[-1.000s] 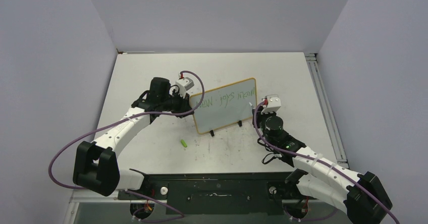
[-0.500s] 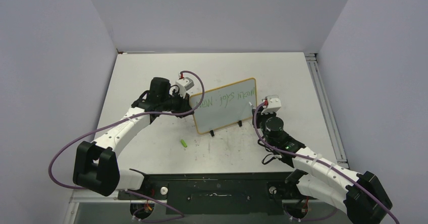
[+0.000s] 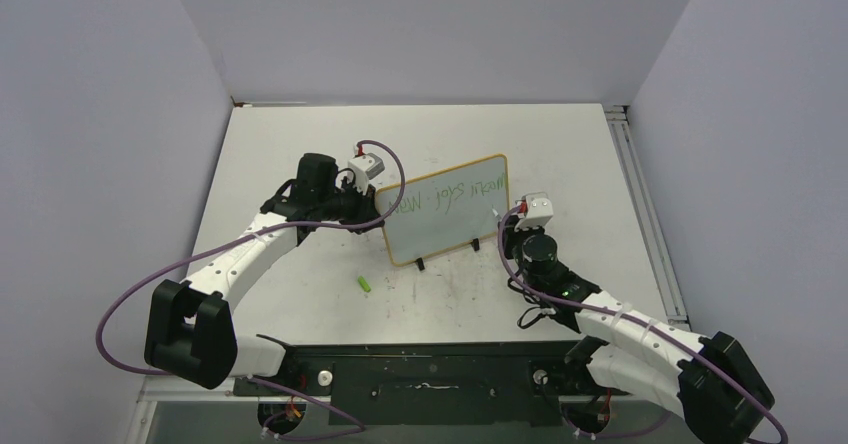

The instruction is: Write a sentence on the whiteboard

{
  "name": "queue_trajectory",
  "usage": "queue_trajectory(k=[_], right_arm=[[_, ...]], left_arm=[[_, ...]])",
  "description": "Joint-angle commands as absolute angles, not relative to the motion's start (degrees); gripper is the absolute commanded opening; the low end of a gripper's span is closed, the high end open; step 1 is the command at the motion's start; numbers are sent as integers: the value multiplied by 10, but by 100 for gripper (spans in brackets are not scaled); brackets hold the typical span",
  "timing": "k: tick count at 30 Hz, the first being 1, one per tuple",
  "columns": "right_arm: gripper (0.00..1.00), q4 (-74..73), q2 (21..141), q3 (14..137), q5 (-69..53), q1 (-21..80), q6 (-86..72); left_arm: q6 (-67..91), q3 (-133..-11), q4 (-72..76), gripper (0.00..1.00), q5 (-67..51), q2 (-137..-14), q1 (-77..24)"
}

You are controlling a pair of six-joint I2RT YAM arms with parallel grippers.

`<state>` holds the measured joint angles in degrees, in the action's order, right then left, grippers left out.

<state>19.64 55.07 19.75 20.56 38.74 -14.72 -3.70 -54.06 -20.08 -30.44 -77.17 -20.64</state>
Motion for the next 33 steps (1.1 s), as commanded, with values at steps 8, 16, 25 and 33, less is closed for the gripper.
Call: queue_trajectory(k=[8, 16, 25, 33], right_arm=[[5, 199, 539, 188, 209, 392, -164], [5, 183, 498, 220, 210, 399, -145], [5, 231, 532, 238, 210, 399, -121], [5, 254, 559, 240, 209, 397, -114]], left_arm=[[-57, -549, -214, 0, -291, -778, -214], [-57, -550, -214, 0, -290, -779, -214], [-57, -549, -214, 0, -290, -779, -214], [-57, -549, -214, 0, -289, -780, -214]])
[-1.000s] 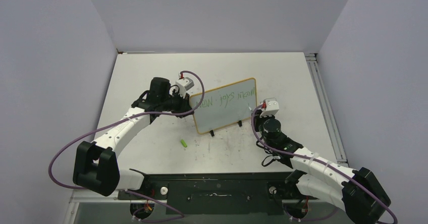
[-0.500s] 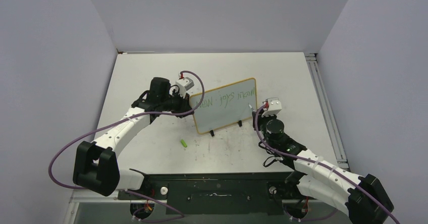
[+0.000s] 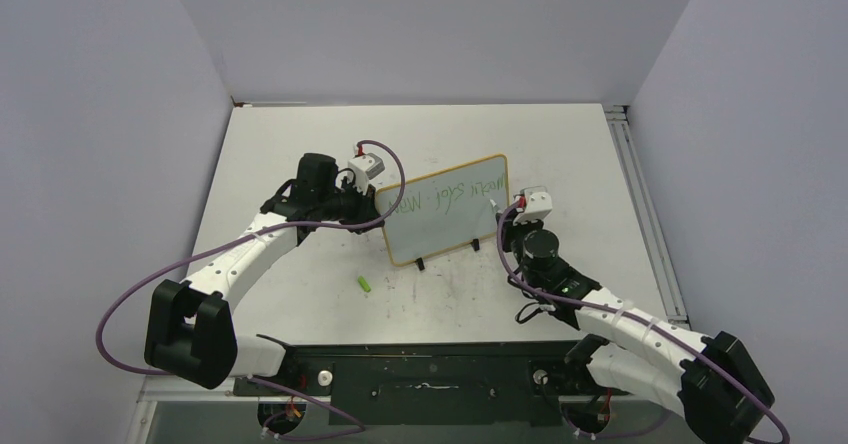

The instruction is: Write a sentence on the whiteboard

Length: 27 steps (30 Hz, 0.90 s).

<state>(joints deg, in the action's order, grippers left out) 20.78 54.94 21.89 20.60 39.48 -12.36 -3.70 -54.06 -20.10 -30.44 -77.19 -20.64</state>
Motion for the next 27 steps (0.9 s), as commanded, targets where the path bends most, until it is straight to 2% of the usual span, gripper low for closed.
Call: queue_trajectory(k=[1, 14, 27], right_arm=[[5, 258, 564, 240, 210, 395, -113], [5, 207, 505, 226, 224, 393, -125], [5, 206, 519, 211, 203, 372, -136]], left_arm=[[-57, -549, -214, 0, -289, -780, -214], [-58, -551, -214, 0, -290, -782, -214], [-57, -550, -215, 0, -290, -779, -214]])
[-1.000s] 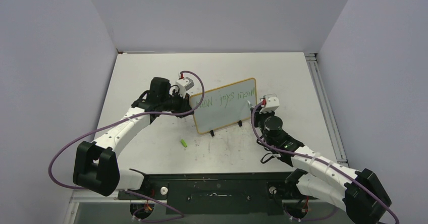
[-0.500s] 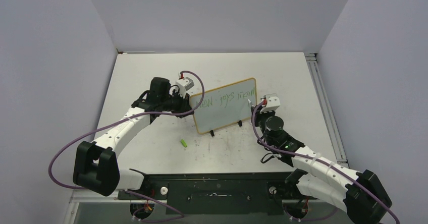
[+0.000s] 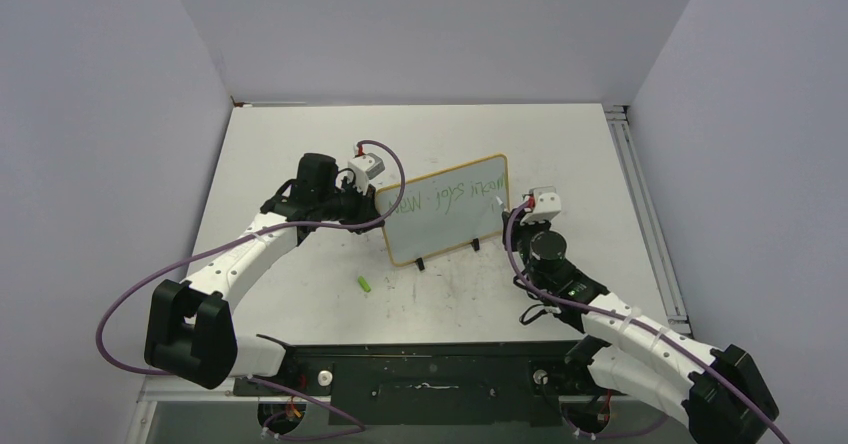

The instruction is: Write a sentence on the whiteboard

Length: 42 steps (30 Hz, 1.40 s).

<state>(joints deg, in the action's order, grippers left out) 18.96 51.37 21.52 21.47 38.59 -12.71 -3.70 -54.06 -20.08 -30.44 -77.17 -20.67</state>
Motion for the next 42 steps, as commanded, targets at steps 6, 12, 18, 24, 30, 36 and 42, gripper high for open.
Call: queue_trajectory(k=[6, 12, 18, 24, 30, 36, 42], right_arm=[[5, 212, 528, 208, 172, 351, -144], [5, 206, 519, 207, 166, 350, -147], [5, 207, 523, 202, 165, 350, -149], [5, 212, 528, 201, 169, 350, -145], [5, 205, 529, 199, 170, 350, -149], [5, 191, 530, 195, 168, 350, -158], [5, 186, 533, 189, 168, 350, -164]], left_arm=[[-58, -550, -215, 0, -289, -779, -214], [-58, -550, -215, 0, -288, -780, -214], [-58, -550, -215, 0, -289, -781, -214], [-58, -550, -215, 0, -288, -782, -214], [-58, -550, -215, 0, -289, -781, -214], [-58, -550, -215, 0, -290, -780, -214], [-58, -550, -215, 0, -291, -779, -214]])
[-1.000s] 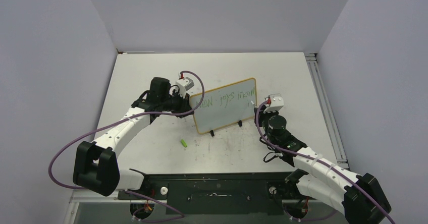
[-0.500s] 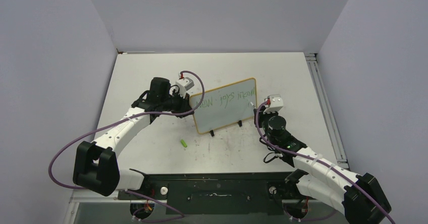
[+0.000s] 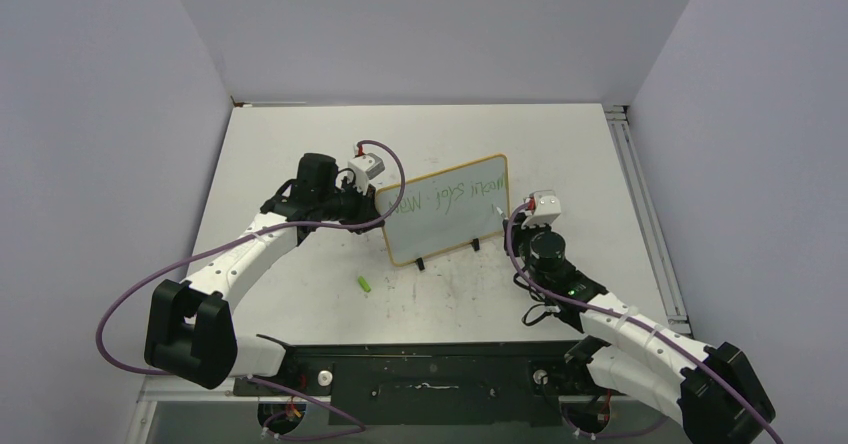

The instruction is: Write a sentence on the whiteboard

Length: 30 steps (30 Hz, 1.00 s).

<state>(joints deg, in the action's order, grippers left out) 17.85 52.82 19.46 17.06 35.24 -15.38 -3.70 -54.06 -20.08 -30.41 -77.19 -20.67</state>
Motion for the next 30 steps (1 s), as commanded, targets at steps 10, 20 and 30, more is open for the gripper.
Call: queue_trajectory(k=[10, 20, 30], right_arm=[[5, 194, 549, 196, 165, 350, -162], [5, 221, 548, 223, 169, 350, -139], [5, 231, 544, 233, 174, 350, -129]], left_arm=[[-58, -550, -215, 0, -291, -778, -214], [-58, -550, -215, 0, -290, -777, -215], [-58, -550, -214, 0, -290, -778, -215]])
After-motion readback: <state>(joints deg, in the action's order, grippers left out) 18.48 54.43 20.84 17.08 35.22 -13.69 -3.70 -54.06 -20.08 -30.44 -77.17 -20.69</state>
